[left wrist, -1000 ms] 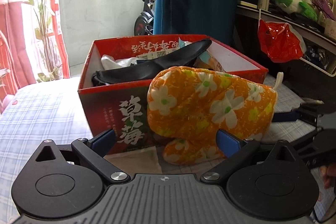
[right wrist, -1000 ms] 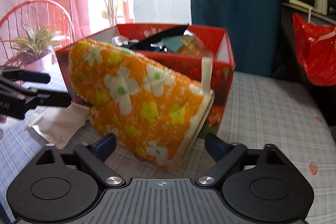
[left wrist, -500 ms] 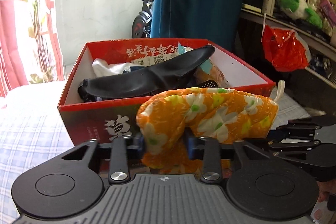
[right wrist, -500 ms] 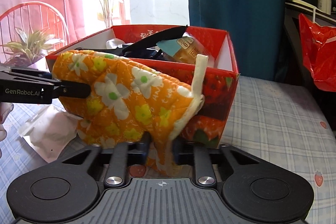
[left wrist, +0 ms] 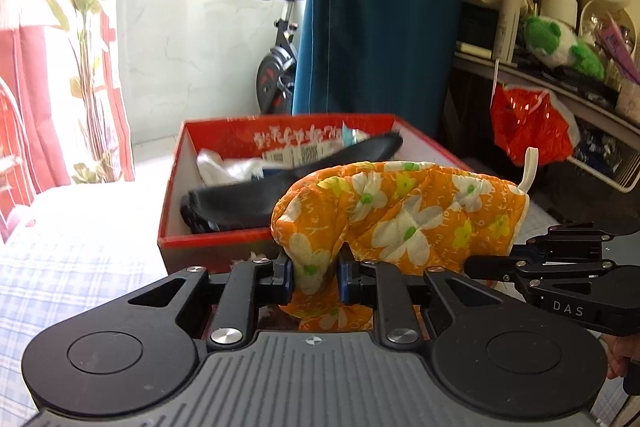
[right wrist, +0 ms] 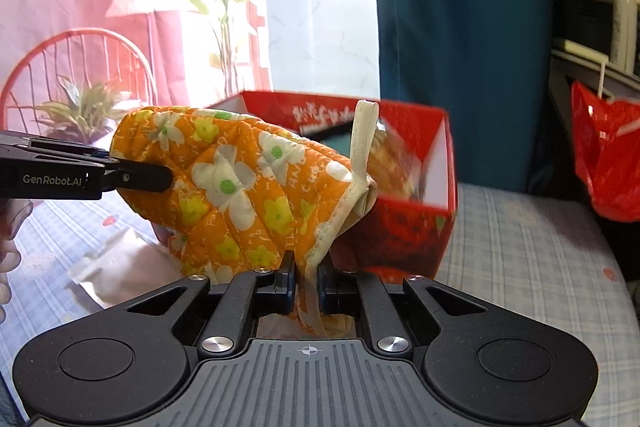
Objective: Organize soft objects
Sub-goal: 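Lift the orange mitt with both grippers and carry it over the box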
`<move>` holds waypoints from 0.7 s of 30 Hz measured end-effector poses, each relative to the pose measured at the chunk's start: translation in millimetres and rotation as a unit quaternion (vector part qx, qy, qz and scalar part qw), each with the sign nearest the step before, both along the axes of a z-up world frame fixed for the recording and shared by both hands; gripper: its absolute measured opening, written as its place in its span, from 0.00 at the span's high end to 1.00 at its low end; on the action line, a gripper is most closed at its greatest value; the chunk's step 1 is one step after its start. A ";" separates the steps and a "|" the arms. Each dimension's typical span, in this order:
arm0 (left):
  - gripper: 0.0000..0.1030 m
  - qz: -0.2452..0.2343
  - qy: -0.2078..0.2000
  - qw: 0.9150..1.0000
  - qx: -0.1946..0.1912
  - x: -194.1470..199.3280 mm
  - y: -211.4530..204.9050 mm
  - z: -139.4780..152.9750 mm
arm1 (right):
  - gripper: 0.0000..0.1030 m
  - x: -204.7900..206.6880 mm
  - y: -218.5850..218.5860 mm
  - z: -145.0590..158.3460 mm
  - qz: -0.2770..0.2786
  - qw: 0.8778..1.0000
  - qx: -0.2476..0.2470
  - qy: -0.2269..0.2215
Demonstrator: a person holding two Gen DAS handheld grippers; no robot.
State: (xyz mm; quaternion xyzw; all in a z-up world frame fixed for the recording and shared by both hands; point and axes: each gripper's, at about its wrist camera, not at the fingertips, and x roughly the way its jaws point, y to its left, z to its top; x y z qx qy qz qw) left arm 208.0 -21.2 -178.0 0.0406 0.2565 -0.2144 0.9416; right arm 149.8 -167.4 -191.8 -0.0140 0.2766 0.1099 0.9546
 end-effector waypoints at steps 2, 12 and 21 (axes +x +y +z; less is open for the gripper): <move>0.79 0.001 -0.009 1.000 -0.004 -2.0 1.8 8.5 | 0.91 -1.1 1.3 9.9 0.004 1.000 -0.001 -0.009; 0.79 0.006 -0.057 0.998 -0.026 -4.7 8.3 58.1 | 0.91 10.7 3.2 68.9 0.024 0.998 -0.004 -0.054; 0.79 0.018 -0.071 0.996 -0.050 24.7 12.0 93.1 | 0.91 43.2 0.9 120.9 0.029 0.995 -0.002 -0.094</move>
